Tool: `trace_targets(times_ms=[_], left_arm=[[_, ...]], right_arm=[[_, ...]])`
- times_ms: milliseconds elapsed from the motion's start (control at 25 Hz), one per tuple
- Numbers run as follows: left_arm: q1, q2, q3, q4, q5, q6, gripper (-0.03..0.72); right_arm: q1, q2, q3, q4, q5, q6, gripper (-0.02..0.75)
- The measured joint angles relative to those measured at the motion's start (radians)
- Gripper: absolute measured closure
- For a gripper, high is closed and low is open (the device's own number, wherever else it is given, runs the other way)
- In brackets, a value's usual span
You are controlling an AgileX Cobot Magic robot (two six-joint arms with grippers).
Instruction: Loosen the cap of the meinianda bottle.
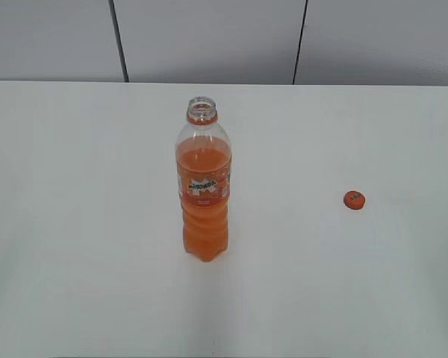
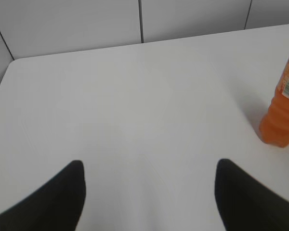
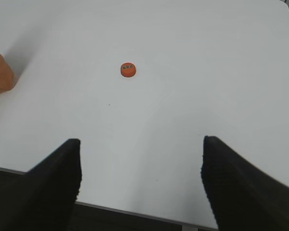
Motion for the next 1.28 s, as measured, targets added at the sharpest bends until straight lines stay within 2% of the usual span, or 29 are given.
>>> trace_targets(times_ms=[640,1000,1280], left_arm=[[0.0,0.0,0.001,0.001,0.0,0.0,0.179],[0.008,0.0,0.001,0.0,0.0,0.0,0.179],[0.067,0.0,0.001,0.0,0.0,0.0,0.179]], right_arm=[[-0.006,0.0,0.0,0.0,0.0,0.0,0.155],[-0.224,0.0,0.0,0.0,0.0,0.0,0.155],[-0.244,0.0,0.0,0.0,0.0,0.0,0.155]])
